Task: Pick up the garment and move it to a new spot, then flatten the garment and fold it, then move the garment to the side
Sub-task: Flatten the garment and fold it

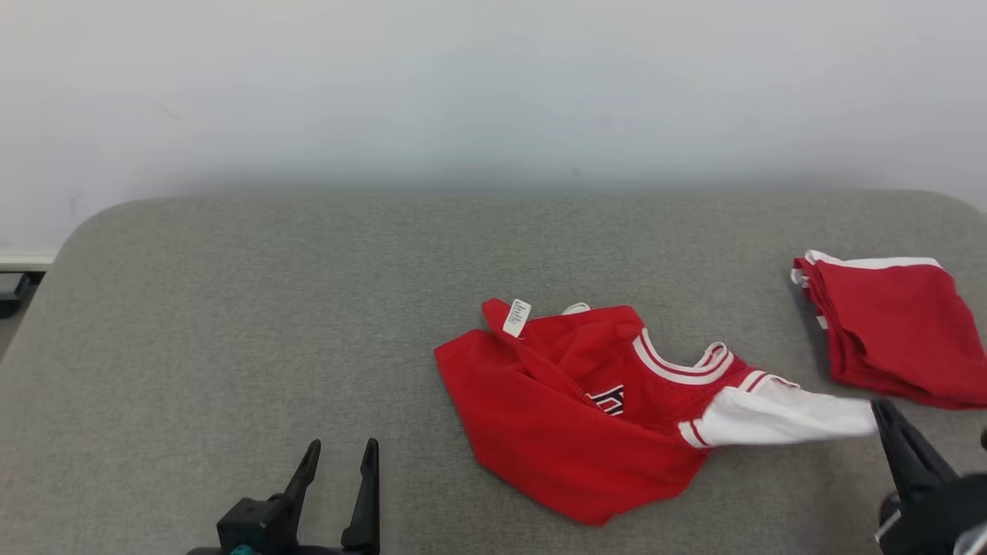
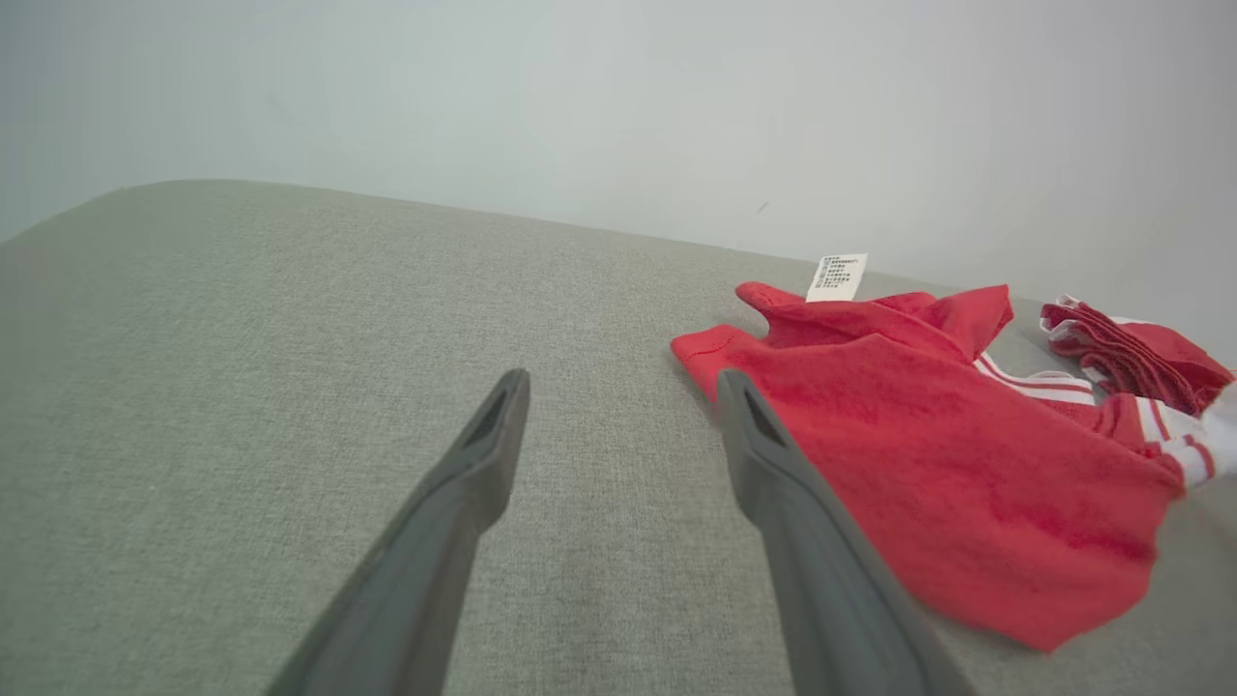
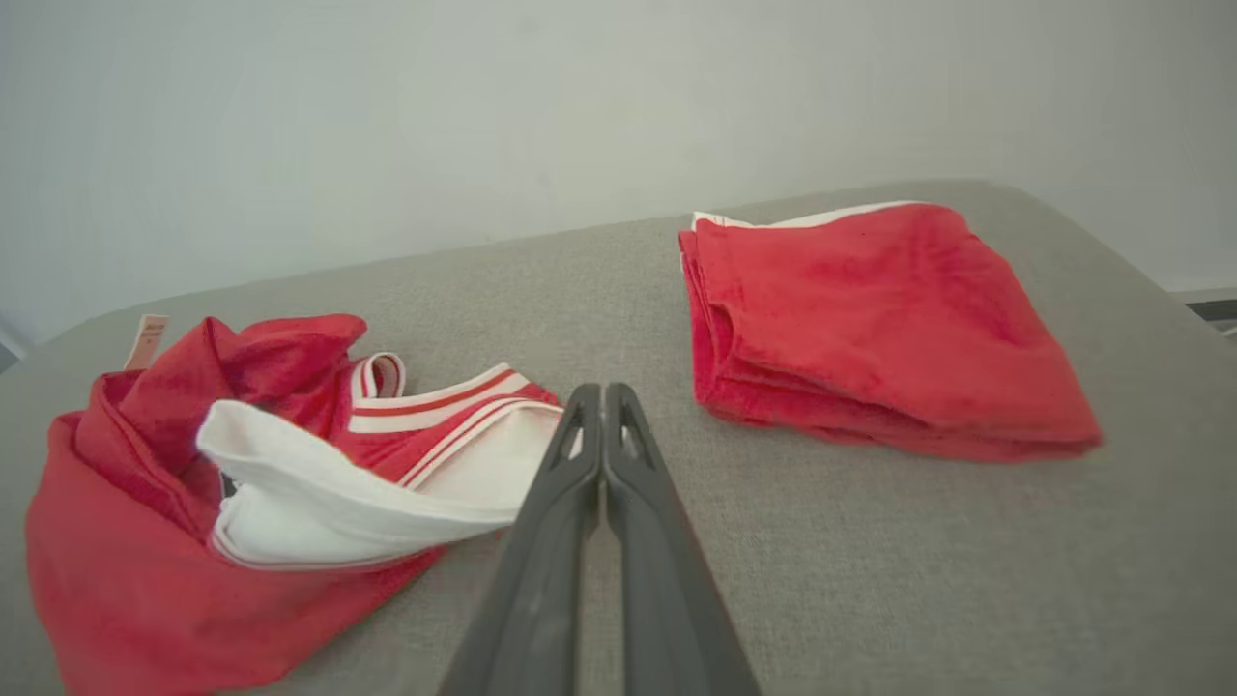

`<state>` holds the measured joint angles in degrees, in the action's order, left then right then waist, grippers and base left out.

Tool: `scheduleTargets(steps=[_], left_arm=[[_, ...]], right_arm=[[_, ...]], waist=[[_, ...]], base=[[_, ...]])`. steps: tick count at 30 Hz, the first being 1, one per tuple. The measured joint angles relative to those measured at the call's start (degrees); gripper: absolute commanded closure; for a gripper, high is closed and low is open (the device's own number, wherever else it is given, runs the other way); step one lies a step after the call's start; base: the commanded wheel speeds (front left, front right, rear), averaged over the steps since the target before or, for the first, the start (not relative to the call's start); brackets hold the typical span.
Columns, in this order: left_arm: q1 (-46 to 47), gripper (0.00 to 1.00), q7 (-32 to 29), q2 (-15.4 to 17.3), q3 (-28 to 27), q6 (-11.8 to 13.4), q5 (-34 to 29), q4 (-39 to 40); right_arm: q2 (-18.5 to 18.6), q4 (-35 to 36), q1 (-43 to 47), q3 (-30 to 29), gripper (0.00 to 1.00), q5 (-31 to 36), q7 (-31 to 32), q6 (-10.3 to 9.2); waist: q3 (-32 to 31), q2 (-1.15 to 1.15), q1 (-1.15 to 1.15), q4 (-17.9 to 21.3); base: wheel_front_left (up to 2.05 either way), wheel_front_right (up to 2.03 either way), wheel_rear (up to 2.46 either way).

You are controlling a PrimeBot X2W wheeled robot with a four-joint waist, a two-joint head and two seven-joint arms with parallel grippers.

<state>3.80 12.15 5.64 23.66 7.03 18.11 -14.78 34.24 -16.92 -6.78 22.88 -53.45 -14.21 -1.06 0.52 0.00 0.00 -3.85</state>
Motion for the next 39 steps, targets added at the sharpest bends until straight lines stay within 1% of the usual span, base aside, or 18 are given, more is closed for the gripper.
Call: scheduleTargets(steps=[2,4,7,10,14,15,23,24,25,26,29,33,35,39], left_arm=[[0.01,0.00,0.00,-0.03,0.08,0.00,-0.01,0.43],[0.05,0.00,-0.01,-0.03,0.30,0.00,-0.03,0.73],[0.26,0.00,-0.05,-0.09,0.80,0.00,-0.13,0.79],[1.03,0.00,-0.46,-0.14,1.12,0.00,-0.40,0.80],[2.42,0.00,-0.80,-0.15,1.55,-0.10,-0.54,0.64],[2.85,0.00,-1.02,-0.19,1.65,-0.53,-0.55,0.62],[3.82,0.00,-1.20,-0.31,1.94,-0.56,-0.56,-0.55],[3.82,0.00,-1.21,-0.32,1.97,-0.56,-0.56,-0.62],[3.82,0.00,-1.21,-0.33,1.96,-0.56,-0.55,-0.65],[3.82,0.00,-1.20,-0.34,1.96,-0.55,-0.55,-0.71],[3.82,0.00,-1.20,-0.38,1.94,-0.55,-0.55,-0.89],[3.82,0.00,-1.20,-0.38,1.75,-0.55,-0.54,-1.08],[3.81,0.00,-1.19,-0.38,1.60,-0.55,-0.53,-1.12],[3.83,0.00,-1.18,-0.49,1.81,-0.56,-0.53,-1.25]], right_arm=[[0.09,0.94,3.78,-1.57,1.00,-1.07,0.00,-1.23],[0.00,1.44,7.23,-2.41,1.00,-2.15,0.00,-1.99],[-1.19,1.96,11.11,-2.91,1.00,-3.53,0.00,-2.47],[-2.78,1.51,13.24,-2.49,1.00,-4.48,0.00,-2.46],[-3.21,0.55,13.34,-1.72,1.00,-4.52,0.00,-2.45],[-3.24,0.49,13.34,-1.77,1.00,-4.52,0.00,-2.45],[-3.21,-0.14,12.62,-1.10,1.00,-3.85,0.11,-2.46],[-3.26,-0.47,12.33,-1.07,0.99,-3.98,0.51,-2.46],[-3.23,-0.83,12.09,-0.82,0.55,-4.08,1.19,-2.46],[-3.03,-0.90,12.10,-0.32,0.00,-3.81,1.52,-2.46],[-2.47,-0.35,12.10,-0.45,0.00,-3.82,1.68,-2.52],[-0.47,3.08,12.07,-1.94,0.00,-3.80,1.60,-2.57],[0.53,4.87,12.05,-2.12,0.00,-3.35,2.01,-2.98],[0.66,5.76,12.09,-1.20,0.00,-3.27,3.72,-3.04]], waist=[[0.17,0.00,0.00,0.85],[0.45,0.00,0.00,1.61],[1.18,0.00,0.00,2.39],[2.02,0.00,0.00,2.81],[3.01,0.00,0.00,3.11],[3.20,0.00,0.00,3.12],[3.58,0.00,0.00,2.72],[3.56,0.00,0.00,2.68],[3.54,0.00,0.00,2.64],[3.52,0.00,0.00,2.61],[3.42,0.00,0.00,2.55],[3.21,0.00,0.00,2.60],[3.08,0.00,0.00,2.64],[3.02,0.00,0.00,2.53]], base=[[0.00,0.00,0.00],[0.00,0.00,0.00],[0.00,0.00,0.00],[0.00,0.00,0.00],[0.00,0.00,0.00],[0.00,0.00,0.00],[0.00,0.00,0.00],[0.00,0.00,0.00],[0.00,0.00,0.00],[0.00,0.00,0.00],[0.00,0.00,0.00],[0.00,0.00,0.00],[0.00,0.00,0.00],[0.00,0.00,0.00]])
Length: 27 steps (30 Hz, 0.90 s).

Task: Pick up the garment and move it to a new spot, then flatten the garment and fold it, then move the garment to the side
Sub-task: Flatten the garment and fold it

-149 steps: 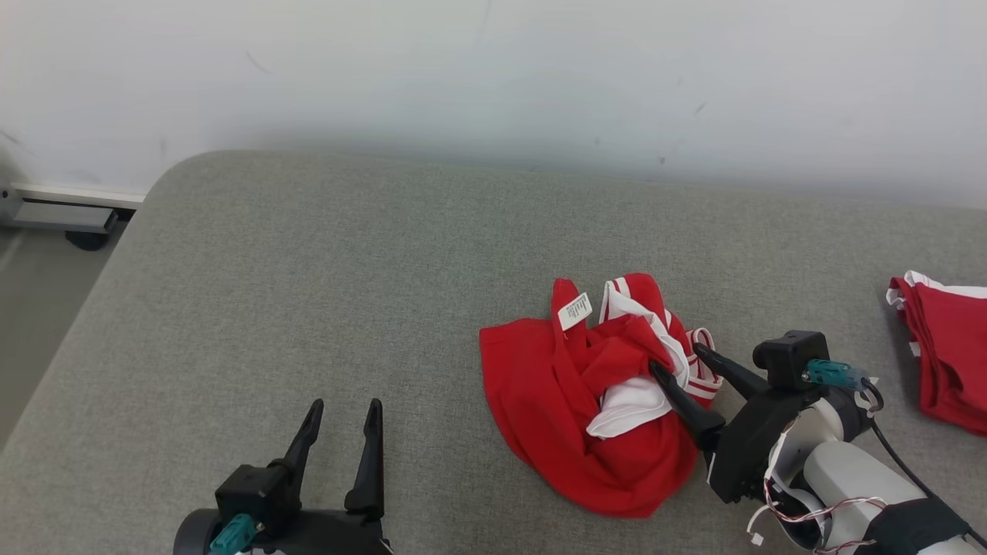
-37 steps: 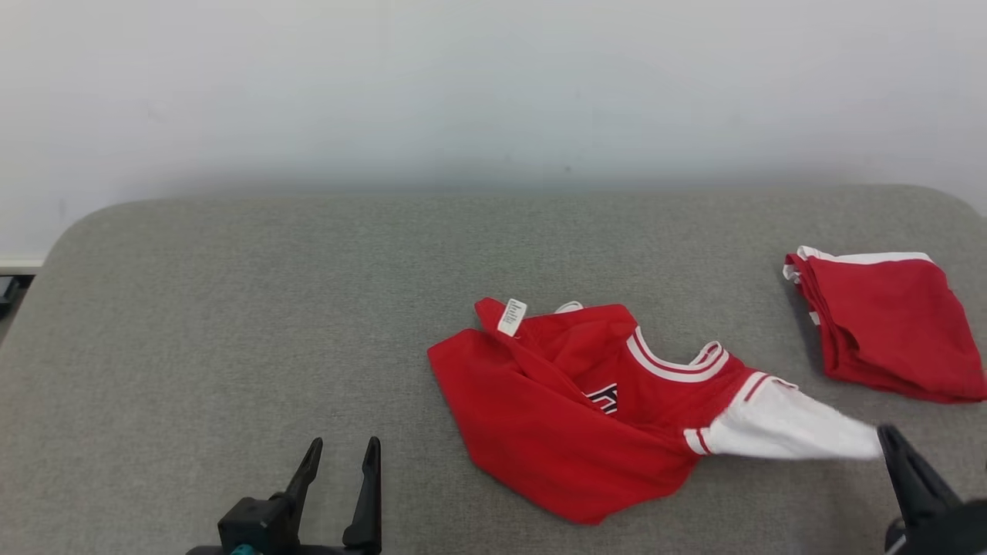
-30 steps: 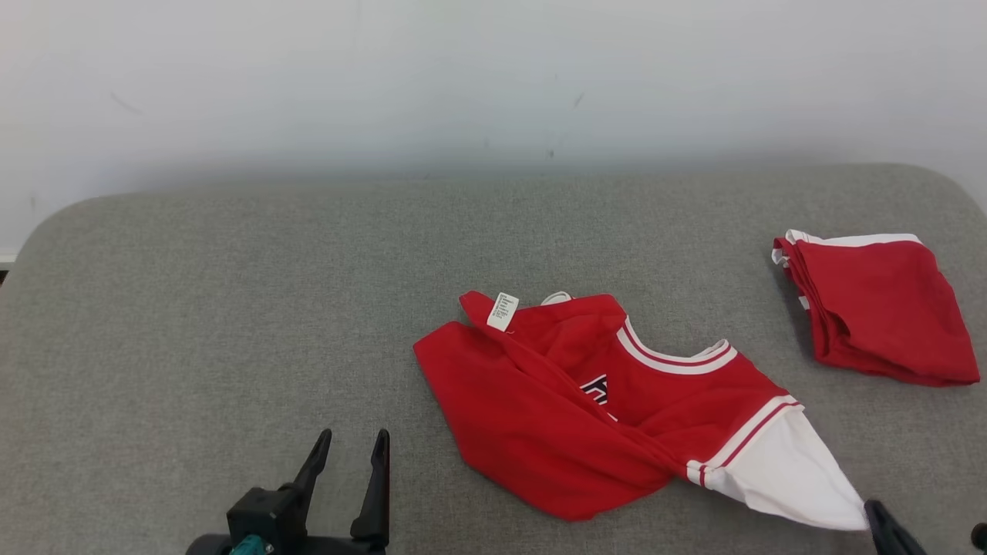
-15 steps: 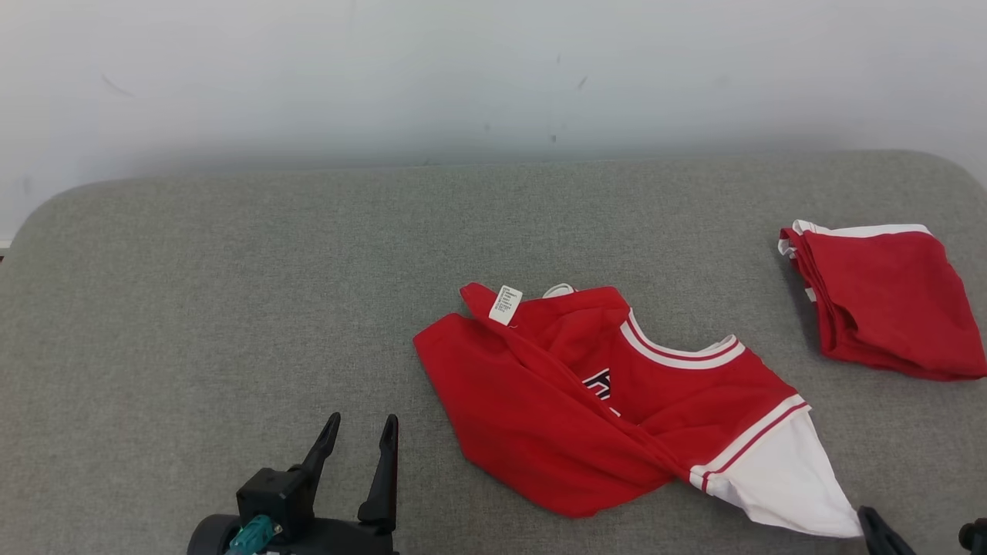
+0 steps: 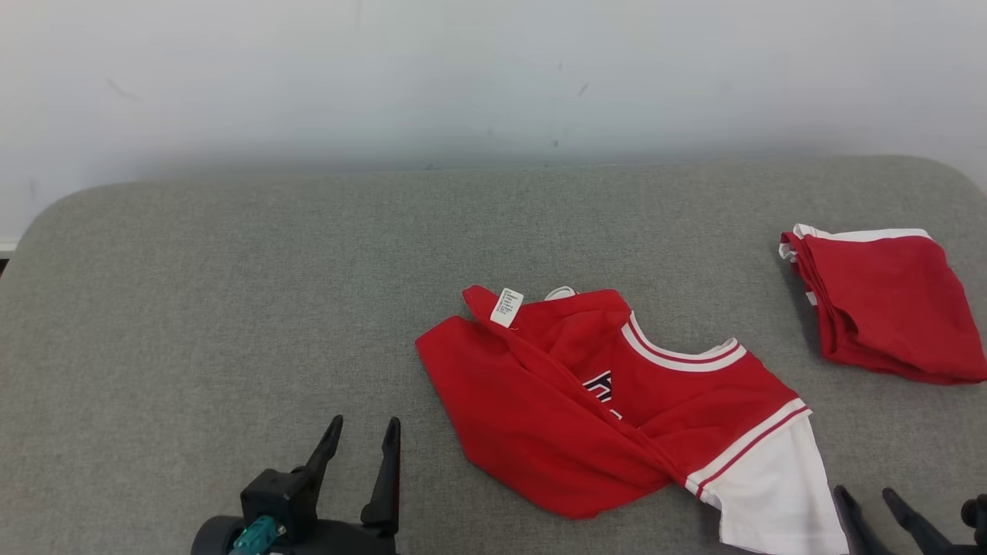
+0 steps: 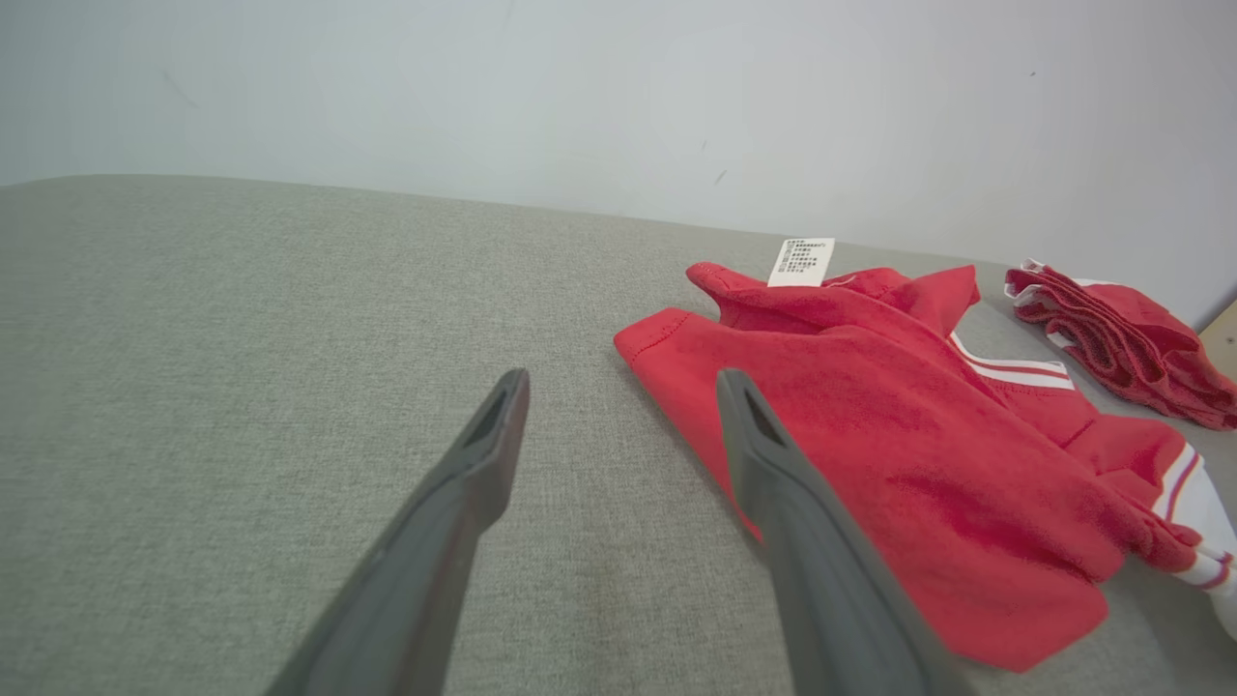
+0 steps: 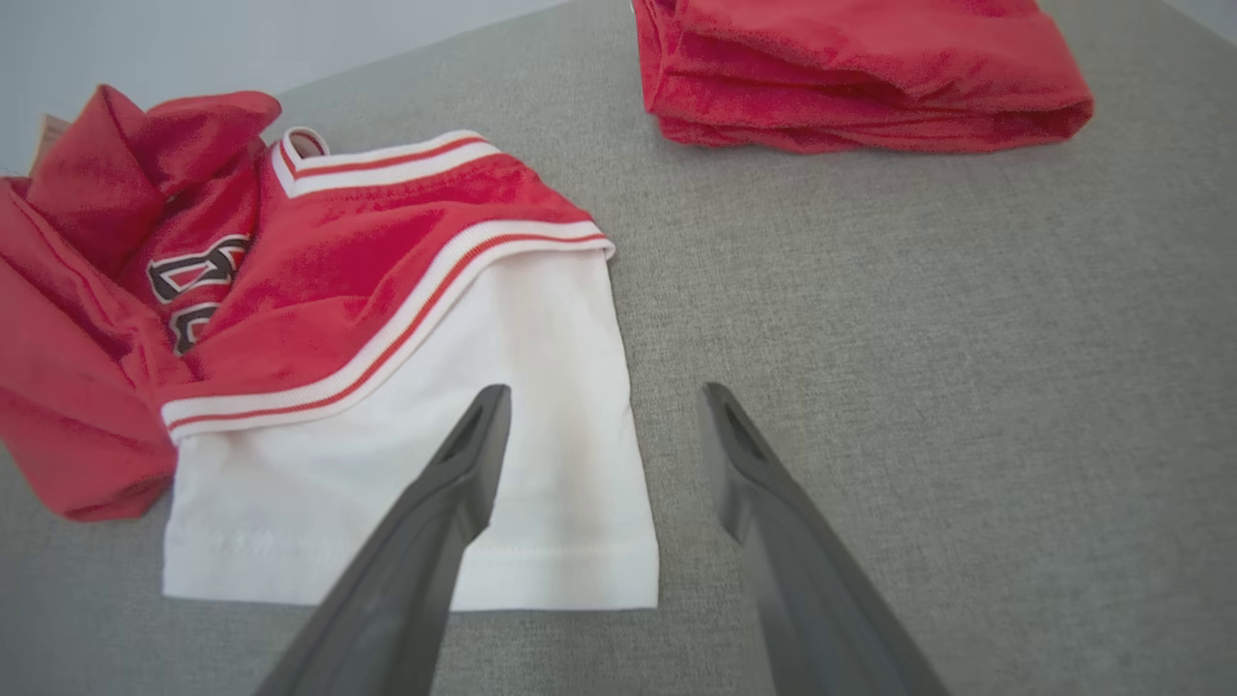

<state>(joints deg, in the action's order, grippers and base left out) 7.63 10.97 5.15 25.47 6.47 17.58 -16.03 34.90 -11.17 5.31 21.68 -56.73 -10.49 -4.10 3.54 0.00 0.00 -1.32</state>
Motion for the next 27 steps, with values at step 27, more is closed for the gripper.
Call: scheduleTargets(steps=[27], left_arm=[[31.30,0.00,-15.81,1.02,2.07,-12.61,2.70,-23.39]], right_arm=[[-1.25,4.16,-10.64,5.25,0.00,3.26,9.83,-1.53]], waist=[[5.75,-0.01,0.00,5.02]], base=[[0.00,0.00,0.00]])
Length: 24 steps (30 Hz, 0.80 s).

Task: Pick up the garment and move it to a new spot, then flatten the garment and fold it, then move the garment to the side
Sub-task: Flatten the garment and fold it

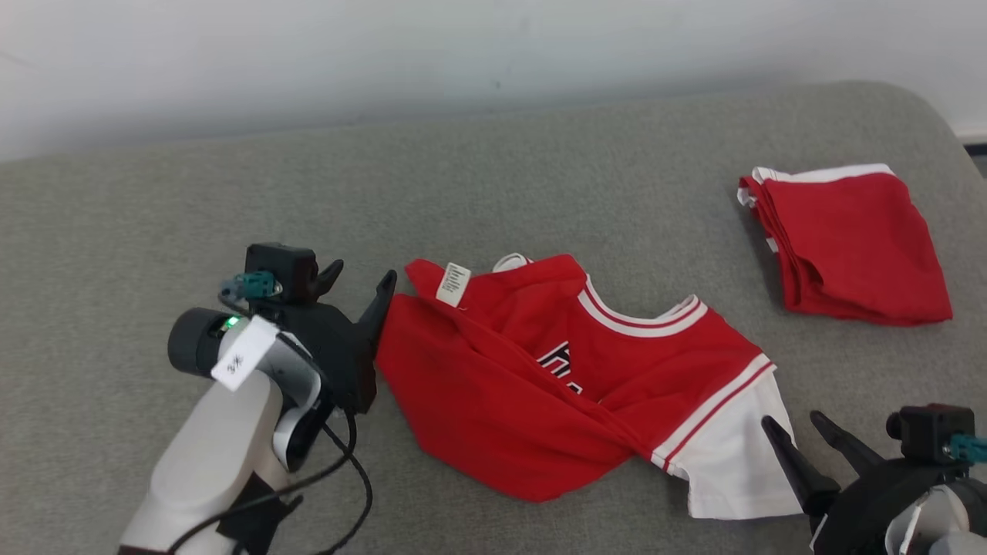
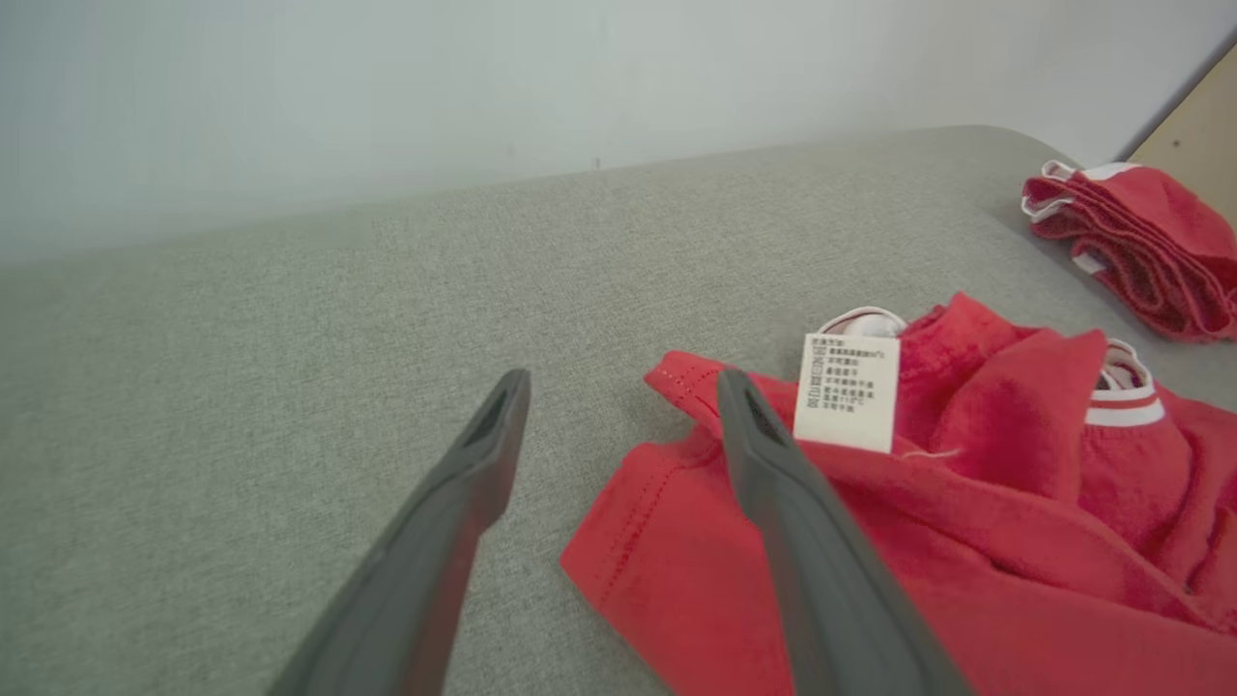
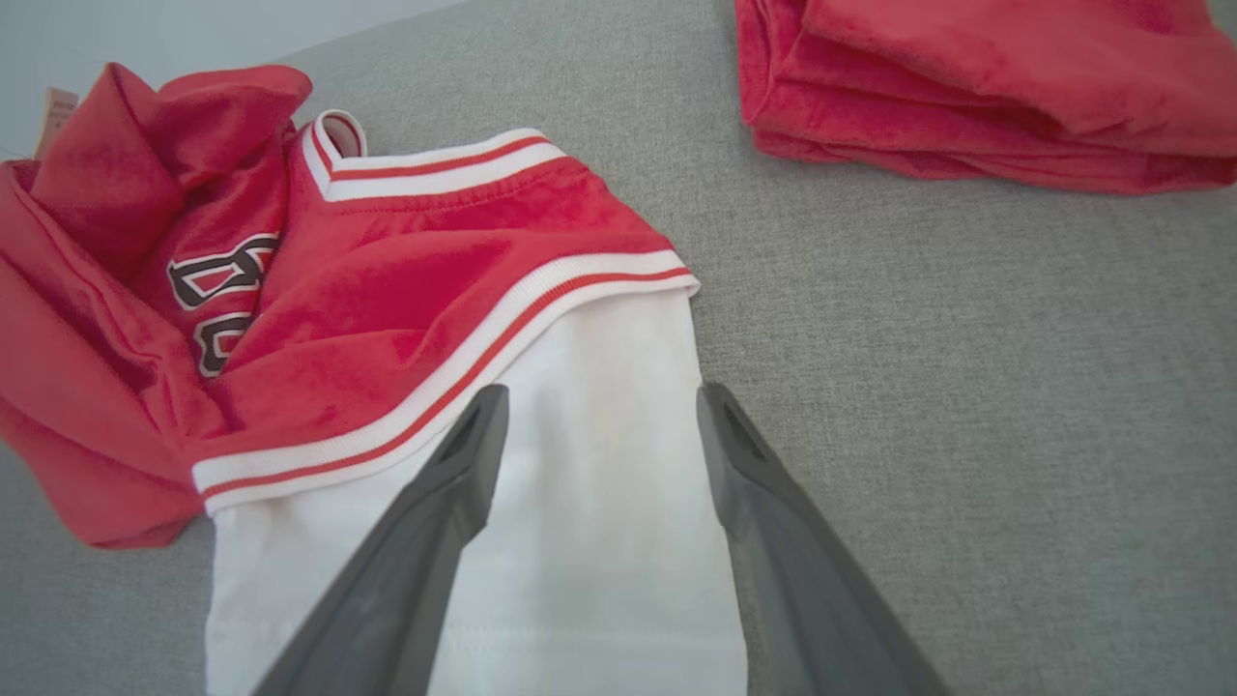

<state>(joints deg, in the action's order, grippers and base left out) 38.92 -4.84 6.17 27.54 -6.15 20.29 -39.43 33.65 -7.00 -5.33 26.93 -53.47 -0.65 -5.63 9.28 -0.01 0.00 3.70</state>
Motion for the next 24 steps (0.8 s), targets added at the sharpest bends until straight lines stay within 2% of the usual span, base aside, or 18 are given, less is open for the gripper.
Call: scheduleTargets(steps=[11,21,24], left_arm=[[8.36,0.00,-3.45,-1.83,1.68,-0.96,1.75,-8.97],[9.94,0.00,-5.00,-2.35,3.10,-0.99,2.91,-15.77],[9.97,0.00,-4.97,-2.82,3.35,-1.00,4.68,-16.36]], right_arm=[[-0.54,-0.77,-3.76,0.91,0.00,0.87,2.38,-0.43],[-1.85,-2.03,-5.92,2.85,0.00,1.21,4.94,-0.42],[-1.93,-2.45,-5.77,3.21,0.35,0.94,6.22,-0.33]], waist=[[5.60,0.00,-0.01,3.34],[6.37,0.00,0.00,3.81],[6.23,0.00,0.00,3.70]], base=[[0.00,0.00,0.00],[0.00,0.00,0.00],[0.00,0.00,0.00]])
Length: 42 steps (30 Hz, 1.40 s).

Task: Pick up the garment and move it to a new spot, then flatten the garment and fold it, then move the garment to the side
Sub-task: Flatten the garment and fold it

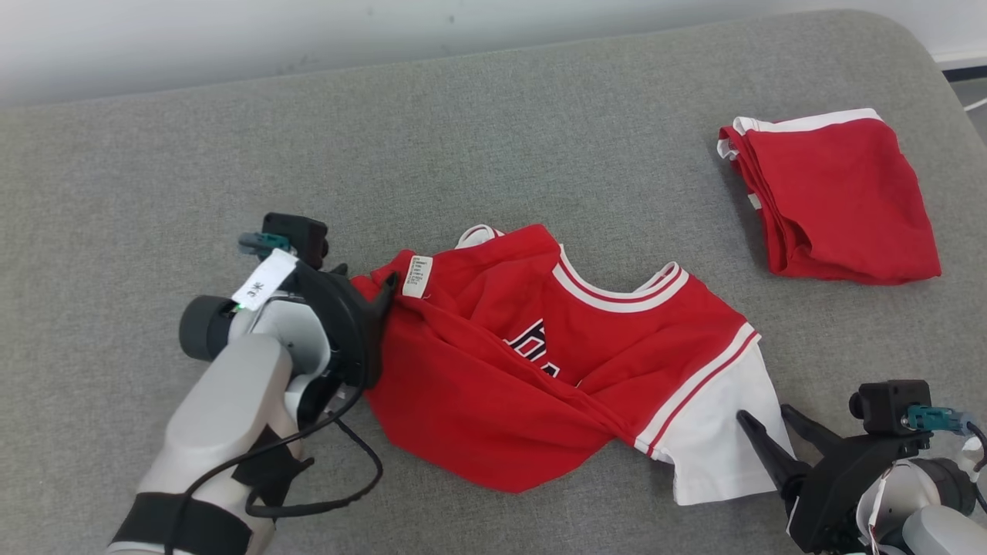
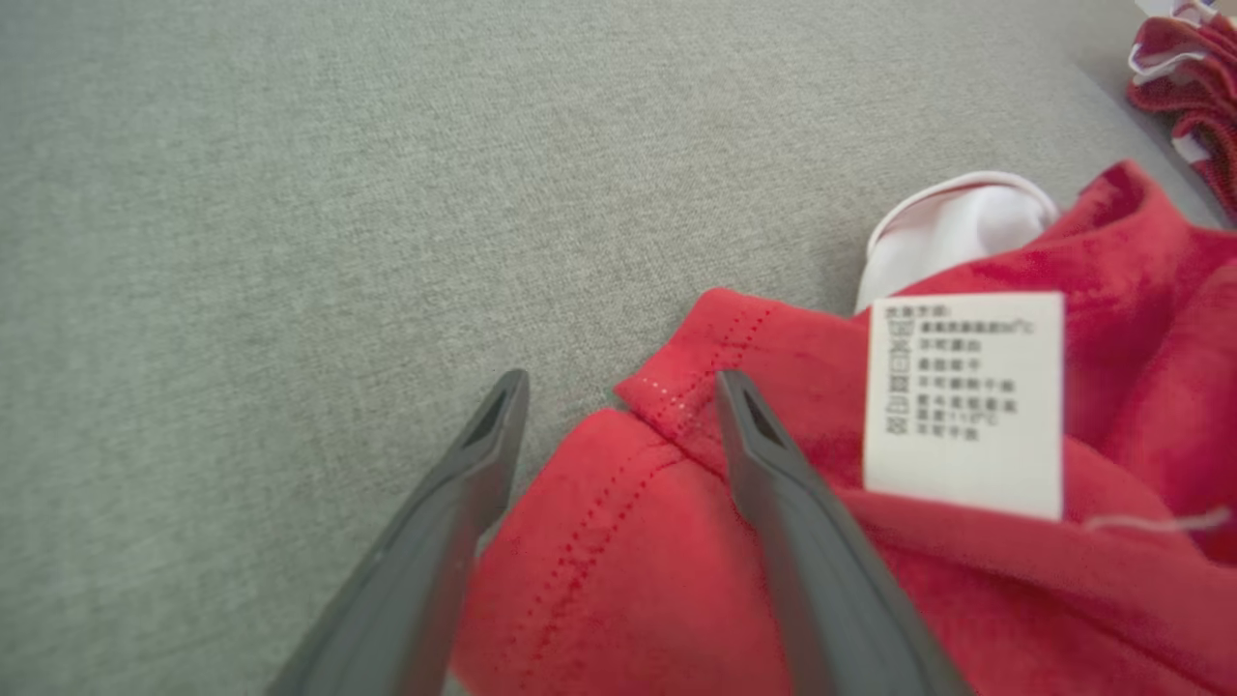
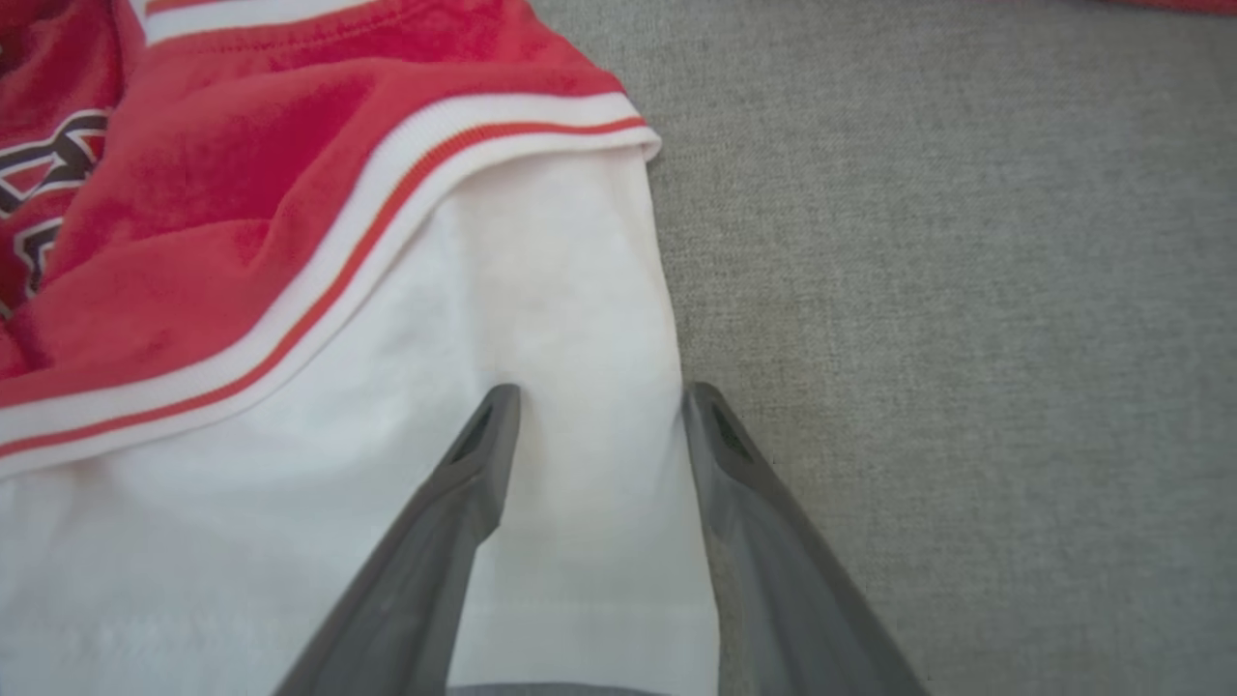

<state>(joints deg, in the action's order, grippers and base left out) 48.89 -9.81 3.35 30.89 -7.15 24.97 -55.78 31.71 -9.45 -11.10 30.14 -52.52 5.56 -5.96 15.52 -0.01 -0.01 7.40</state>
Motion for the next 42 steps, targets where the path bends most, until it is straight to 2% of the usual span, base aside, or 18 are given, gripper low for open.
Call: scheduleTargets(steps=[2,3,5,17,27,28,29,30,31,32,33,38,42], left_arm=[[0.10,0.00,-0.01,-0.25,1.41,0.00,1.09,-0.03],[0.10,0.00,0.00,-0.43,1.76,0.00,1.33,0.00],[0.32,0.00,0.02,-0.88,2.01,0.00,2.59,0.03],[1.24,0.00,0.18,-1.08,7.32,0.00,5.43,-0.44],[2.36,0.00,-0.83,-1.03,7.97,0.00,7.90,-3.83],[2.44,0.00,-0.82,-1.04,7.99,0.00,8.33,-3.94],[2.58,0.00,-0.82,-1.09,7.84,0.00,8.72,-4.16],[2.85,0.18,-0.83,-1.11,7.86,0.00,9.03,-4.35],[3.18,0.60,-0.83,-1.07,8.02,0.00,9.12,-4.38],[3.37,0.60,-0.82,-1.08,8.12,0.00,9.31,-4.38],[3.43,1.00,-0.74,-1.10,8.46,0.00,9.35,-4.34],[4.66,1.00,0.13,-1.31,8.92,0.00,9.59,-4.19],[6.89,1.00,3.38,-1.11,6.77,-0.01,12.54,-3.76]], right_arm=[[0.01,-0.41,0.05,0.10,0.43,-0.53,0.60,0.01],[-0.01,-0.43,0.01,0.19,0.34,-0.64,0.99,0.04],[0.01,-0.65,0.02,0.27,0.00,-0.65,1.07,0.16],[-0.40,-1.32,-0.39,1.41,0.00,-0.63,2.81,0.19],[-1.42,-1.48,-2.39,2.34,0.00,-0.57,4.10,0.42],[-1.42,-1.52,-2.36,2.38,0.09,-0.57,4.12,0.42],[-1.42,-1.52,-2.37,2.40,0.09,-0.57,4.25,0.42],[-1.42,-1.49,-2.38,2.43,0.31,-0.57,4.50,0.43],[-1.41,-1.48,-2.38,2.56,0.70,-0.56,4.53,0.44],[-1.42,-1.47,-2.40,2.68,1.00,-0.56,4.54,0.52],[-1.42,-1.46,-2.40,2.74,1.00,-0.56,4.54,0.69],[-1.40,-1.48,-2.41,2.55,1.00,-0.53,4.22,1.02],[-1.52,-1.35,-5.05,1.80,1.00,-0.18,2.71,2.59]], waist=[[-0.16,0.00,0.00,-0.24],[-0.26,0.00,0.00,-0.31],[-0.44,0.00,0.00,-0.42],[-1.65,0.00,0.01,-0.52],[-1.05,0.01,0.01,1.28],[-0.95,0.01,0.01,1.36],[-0.86,0.01,0.01,1.41],[-0.78,0.01,0.01,1.44],[-0.70,0.01,0.01,1.45],[-0.63,0.01,0.01,1.45],[-0.57,0.01,0.01,1.41],[-0.41,0.01,0.00,0.77],[-0.66,0.00,0.00,-0.47]], base=[[0.00,0.00,0.00],[0.00,0.00,0.00],[0.00,0.00,0.00],[0.00,0.00,0.00],[0.00,0.00,0.00],[0.00,0.00,0.00],[0.00,0.00,0.00],[0.00,0.00,0.00],[0.00,0.00,0.00],[0.00,0.00,0.00],[0.00,0.00,0.00],[0.00,0.00,0.00],[0.00,0.00,0.00]])
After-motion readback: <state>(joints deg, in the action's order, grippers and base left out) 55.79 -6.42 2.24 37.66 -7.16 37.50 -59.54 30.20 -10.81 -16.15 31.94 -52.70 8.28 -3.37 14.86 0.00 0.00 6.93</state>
